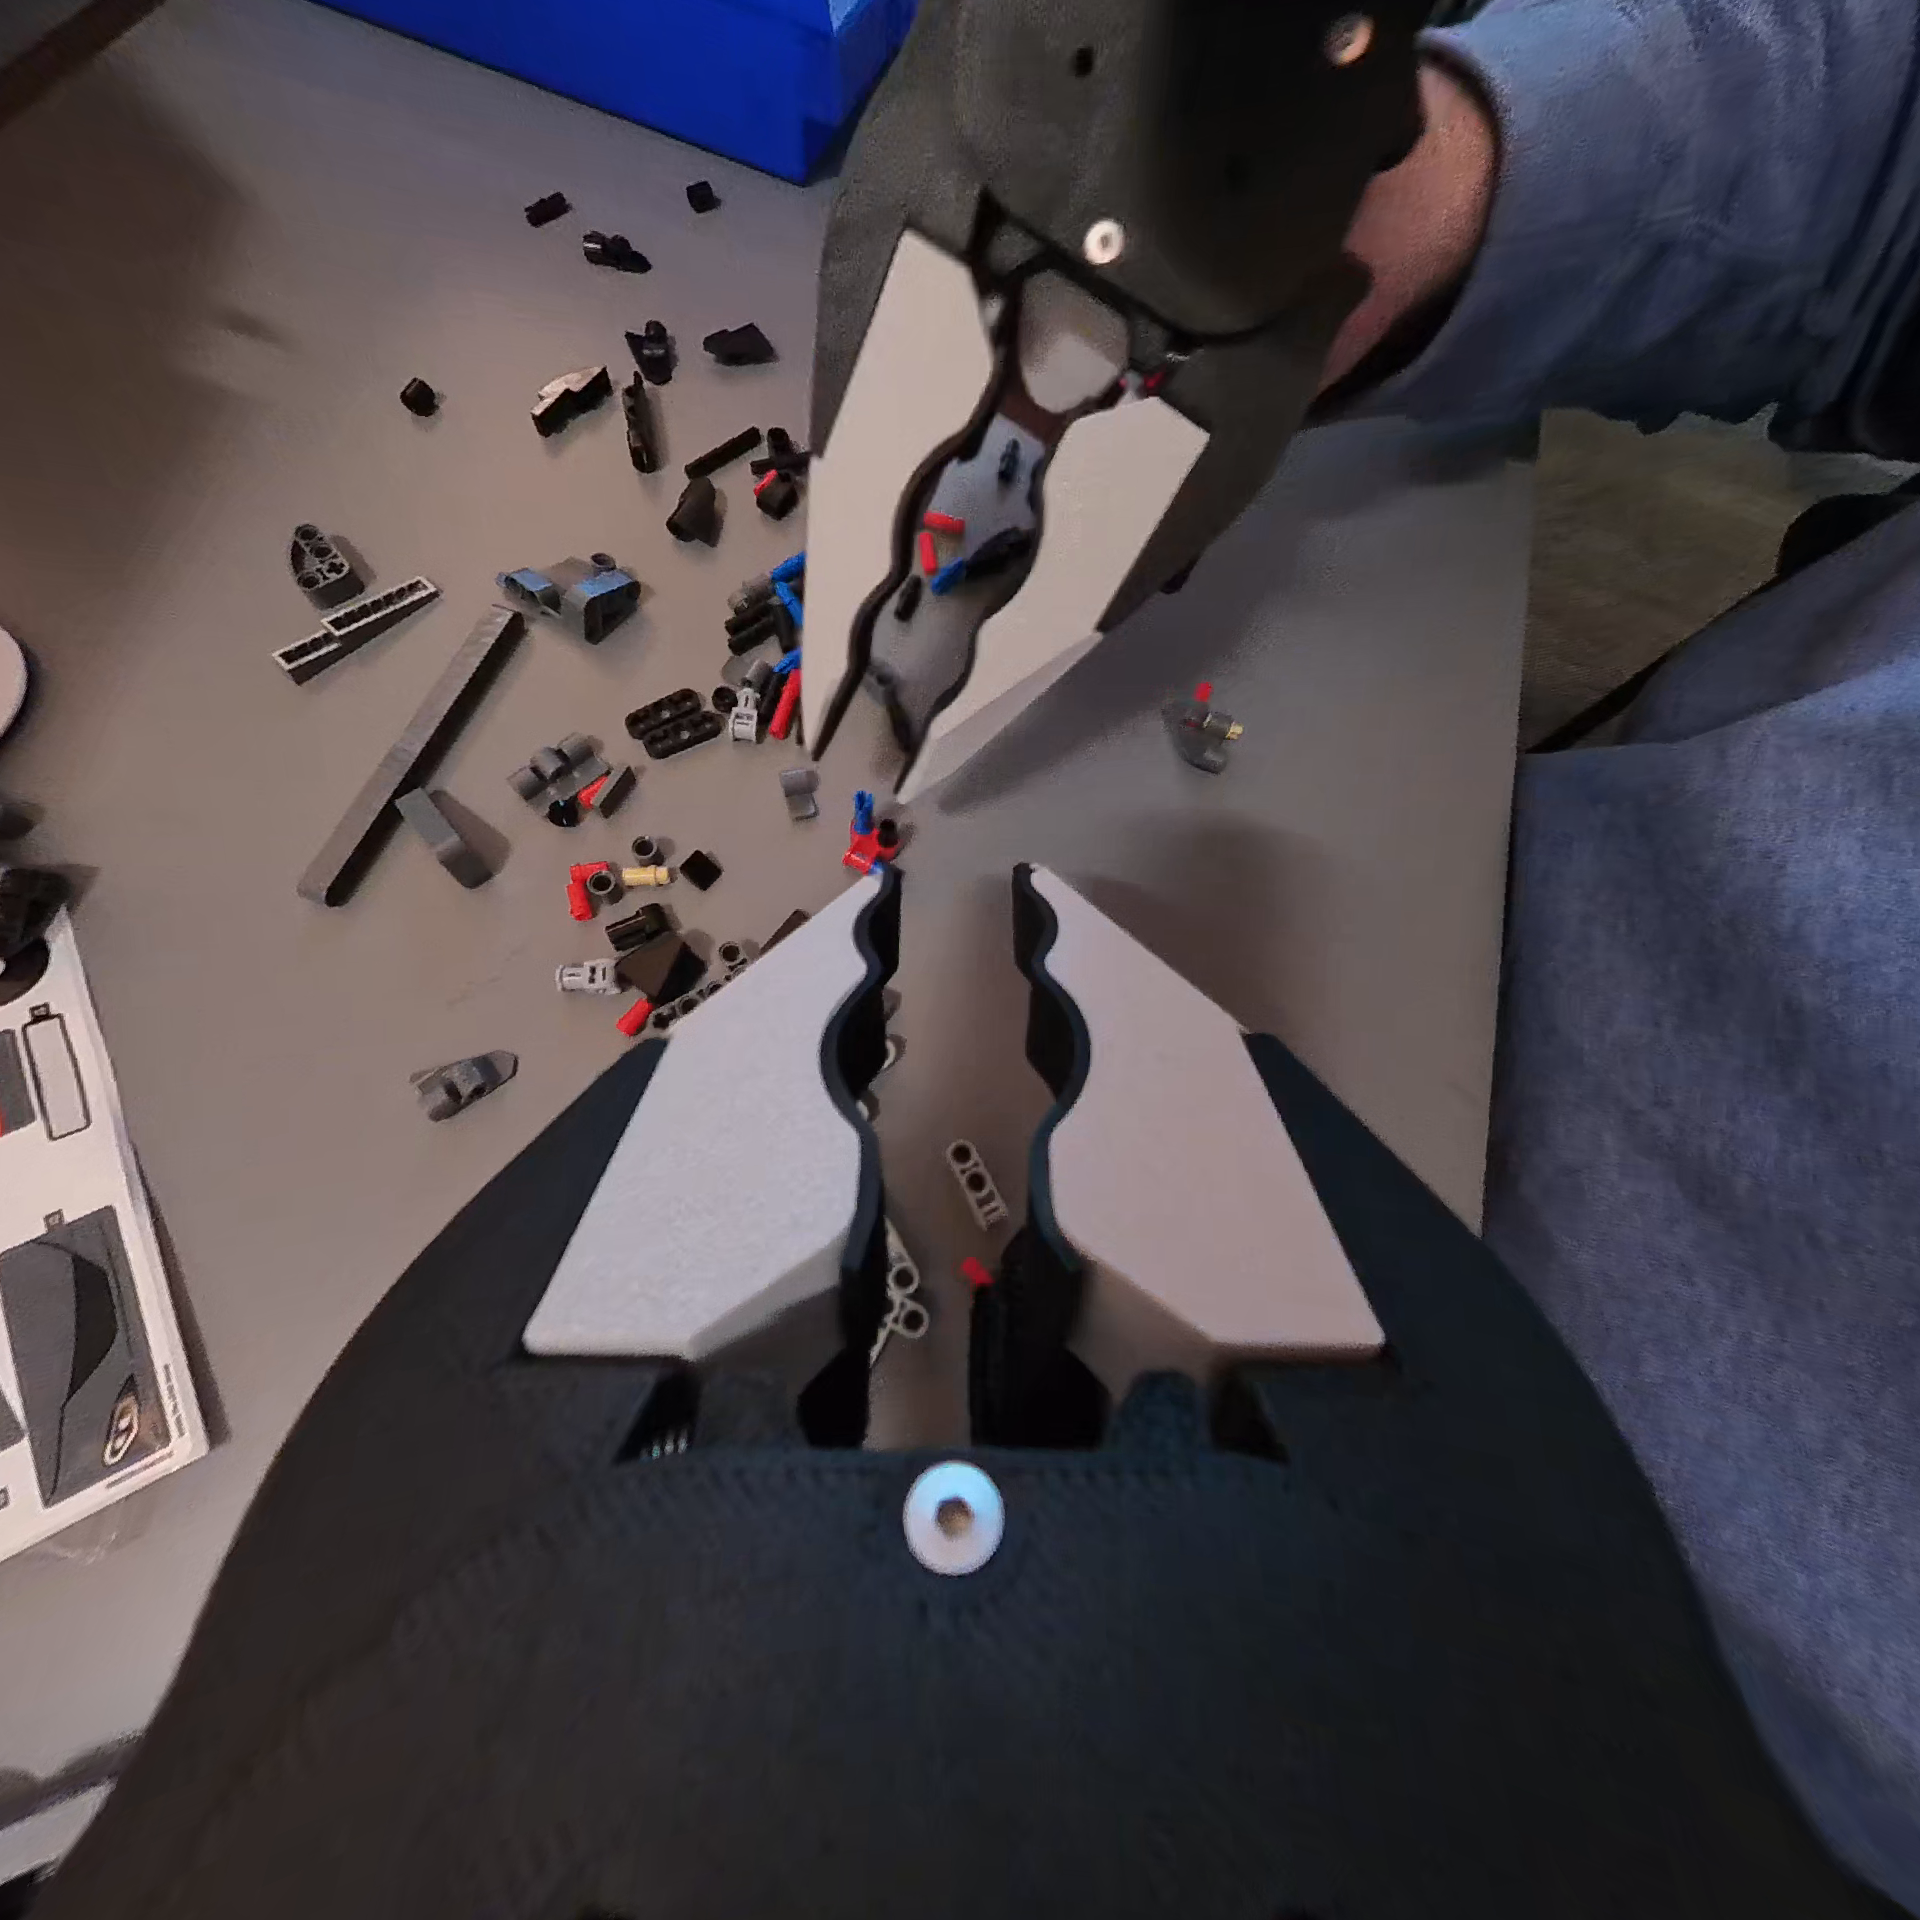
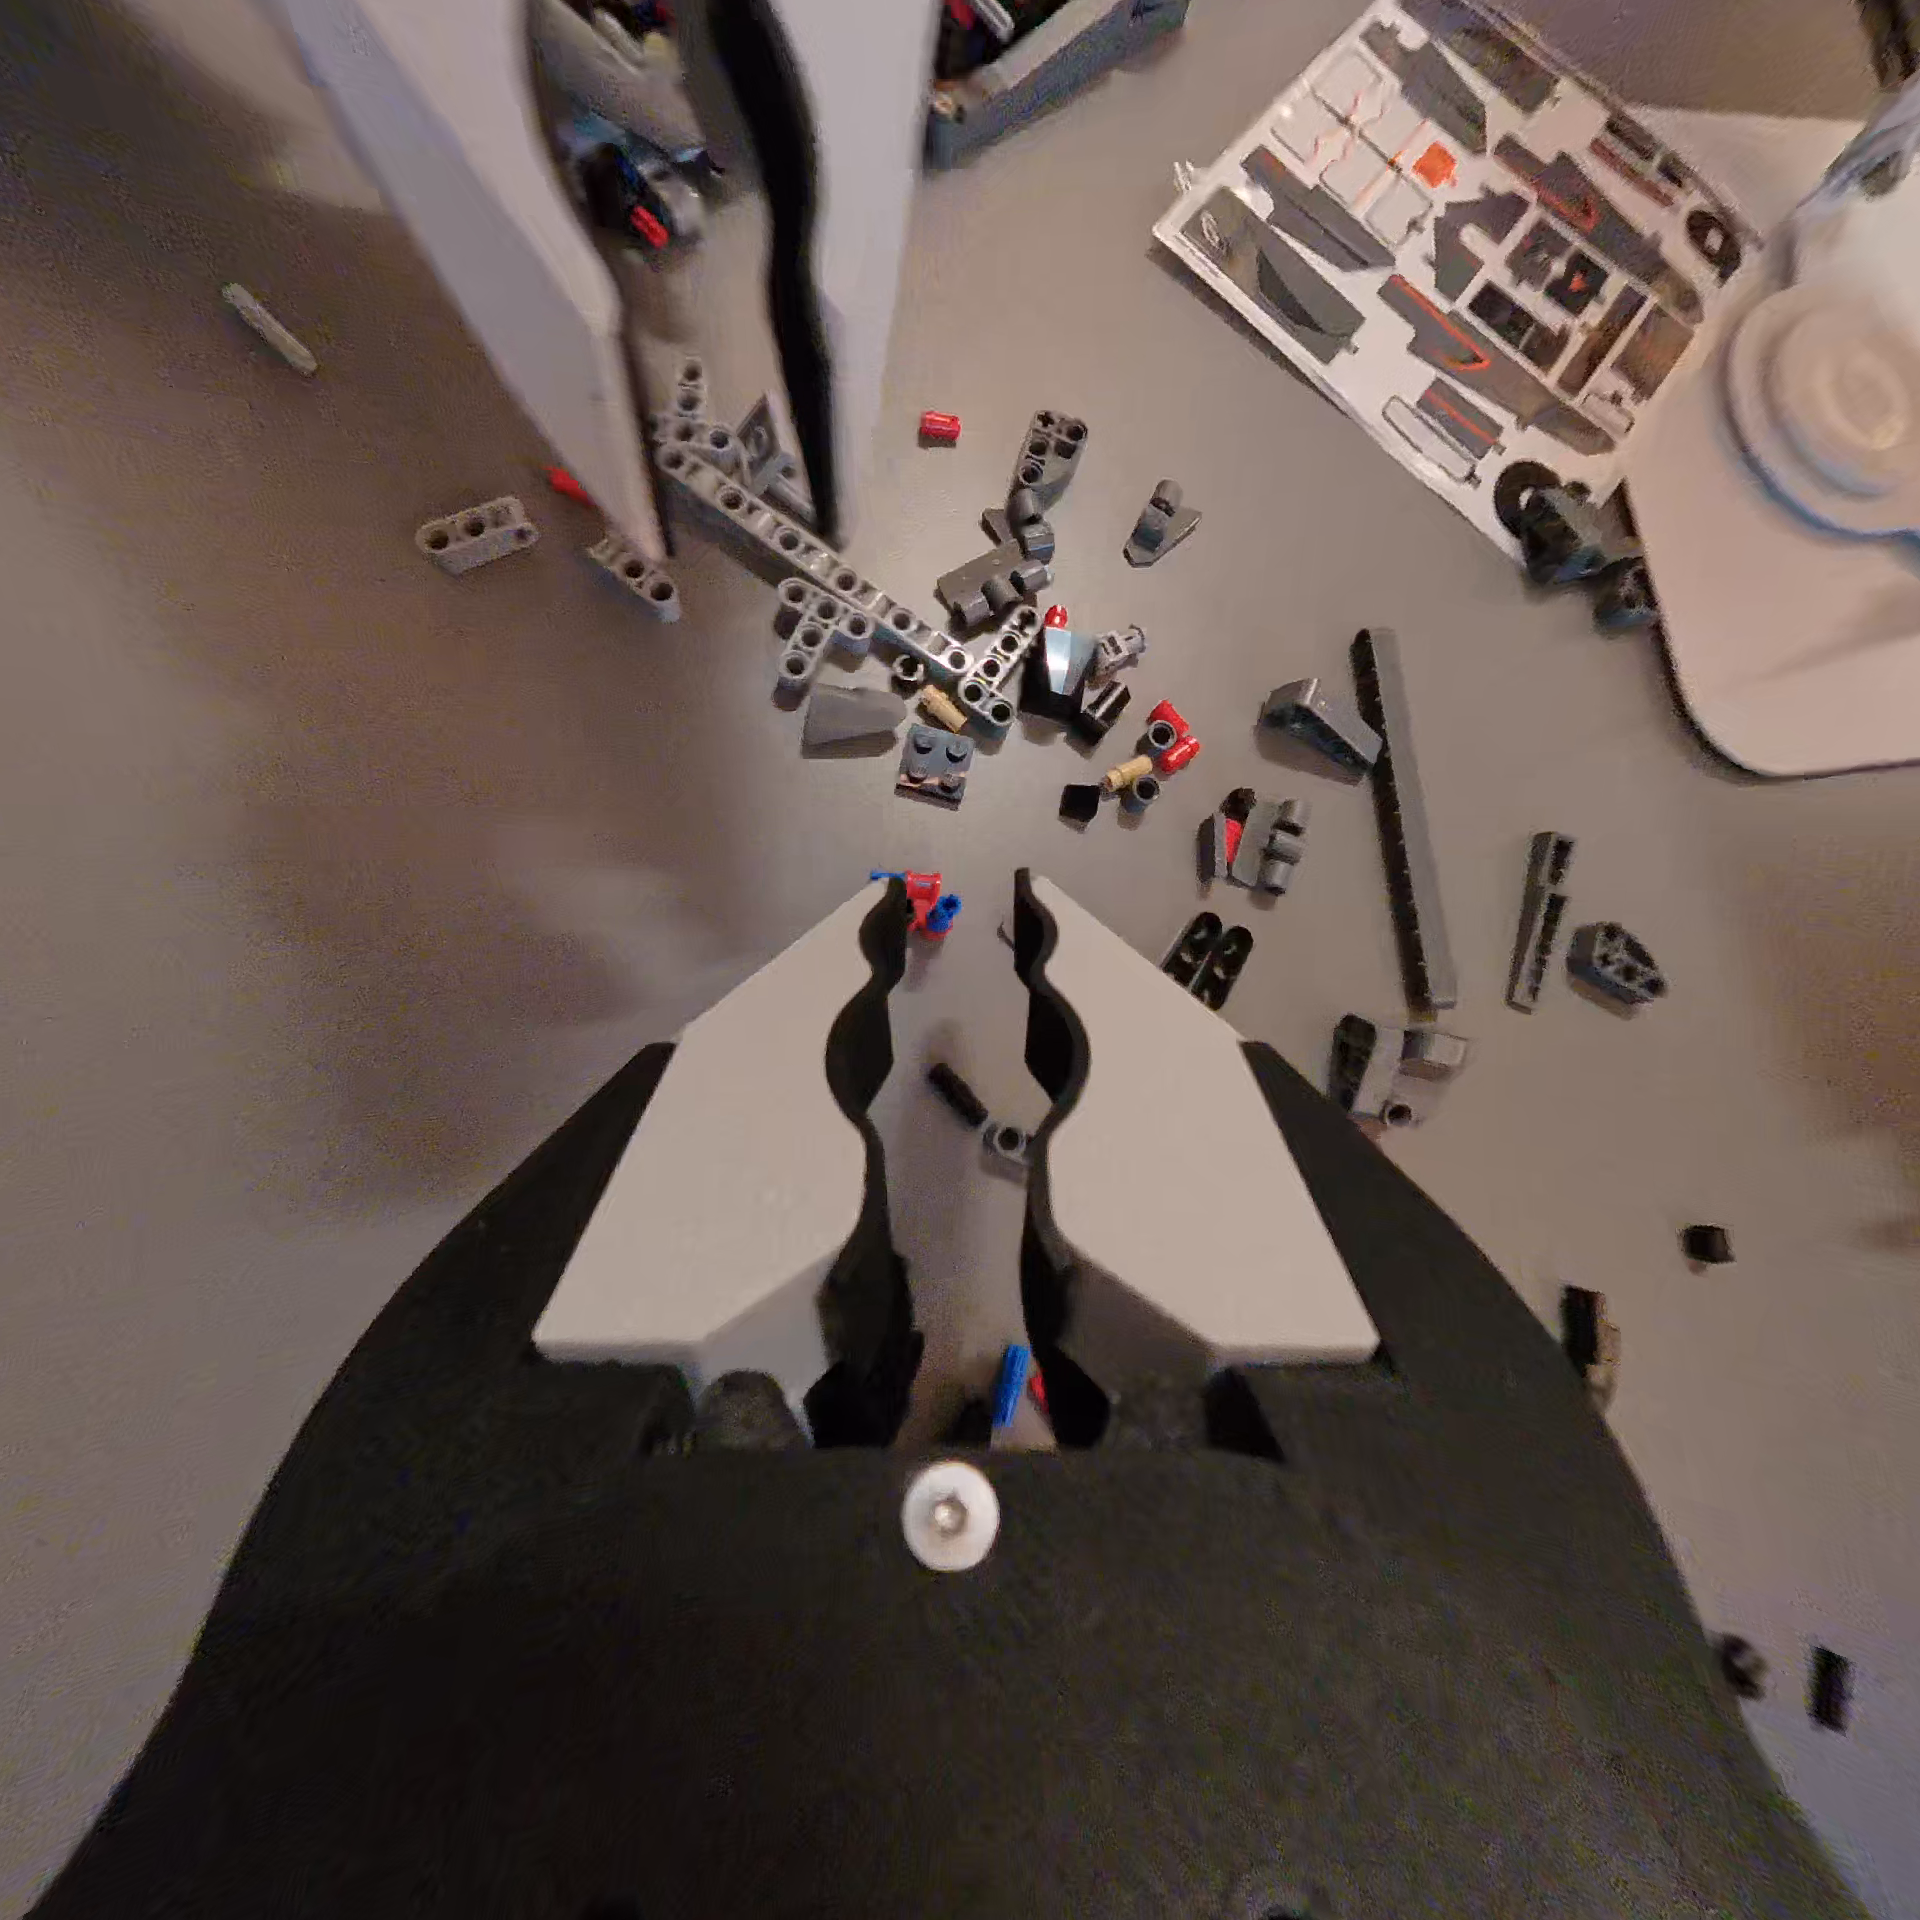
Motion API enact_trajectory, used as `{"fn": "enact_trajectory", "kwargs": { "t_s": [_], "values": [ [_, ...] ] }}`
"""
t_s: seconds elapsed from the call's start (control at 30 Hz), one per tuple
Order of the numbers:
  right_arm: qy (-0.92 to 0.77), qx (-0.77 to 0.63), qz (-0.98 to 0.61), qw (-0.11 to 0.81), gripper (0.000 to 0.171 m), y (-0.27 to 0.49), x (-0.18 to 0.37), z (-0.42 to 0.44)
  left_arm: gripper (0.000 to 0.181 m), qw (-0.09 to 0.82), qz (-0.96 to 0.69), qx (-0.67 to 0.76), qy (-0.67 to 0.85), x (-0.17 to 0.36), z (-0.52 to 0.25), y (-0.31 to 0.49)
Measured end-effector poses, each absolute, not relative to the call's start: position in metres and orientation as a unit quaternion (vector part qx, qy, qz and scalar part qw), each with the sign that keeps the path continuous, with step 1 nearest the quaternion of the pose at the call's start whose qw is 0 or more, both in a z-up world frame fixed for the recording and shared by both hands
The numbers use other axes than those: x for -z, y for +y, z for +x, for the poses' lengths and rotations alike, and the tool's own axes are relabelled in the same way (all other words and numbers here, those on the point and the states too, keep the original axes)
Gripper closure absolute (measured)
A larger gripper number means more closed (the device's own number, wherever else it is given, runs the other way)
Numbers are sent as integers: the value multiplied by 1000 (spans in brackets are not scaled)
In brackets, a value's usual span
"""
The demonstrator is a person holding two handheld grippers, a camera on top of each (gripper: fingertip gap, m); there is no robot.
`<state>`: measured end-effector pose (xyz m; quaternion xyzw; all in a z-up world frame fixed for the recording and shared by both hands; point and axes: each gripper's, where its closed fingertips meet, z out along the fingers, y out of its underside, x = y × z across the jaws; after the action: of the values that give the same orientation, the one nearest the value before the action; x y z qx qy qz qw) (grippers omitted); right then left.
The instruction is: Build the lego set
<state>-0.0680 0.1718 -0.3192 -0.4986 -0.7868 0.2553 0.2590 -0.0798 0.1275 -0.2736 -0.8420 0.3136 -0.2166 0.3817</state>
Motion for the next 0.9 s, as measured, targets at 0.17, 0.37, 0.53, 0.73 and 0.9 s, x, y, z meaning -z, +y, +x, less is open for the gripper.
{"fn": "enact_trajectory", "kwargs": {
  "t_s": [0.17,0.37,0.53,0.73,0.9],
  "values": [
    [-783,-269,-516,219,159,175,334,-71,162,388,-841,219,307,272,-86,129],
    [-783,-283,-518,199,169,172,338,-71,162,389,-839,223,308,272,-85,131],
    [-779,-299,-505,219,169,173,325,-73,162,389,-843,217,302,273,-87,133],
    [-766,-325,-450,325,169,172,267,-74,158,414,-839,226,270,265,-89,144],
    [-754,-331,-409,394,170,171,226,-72,152,443,-821,262,248,251,-78,154]
  ]
}}
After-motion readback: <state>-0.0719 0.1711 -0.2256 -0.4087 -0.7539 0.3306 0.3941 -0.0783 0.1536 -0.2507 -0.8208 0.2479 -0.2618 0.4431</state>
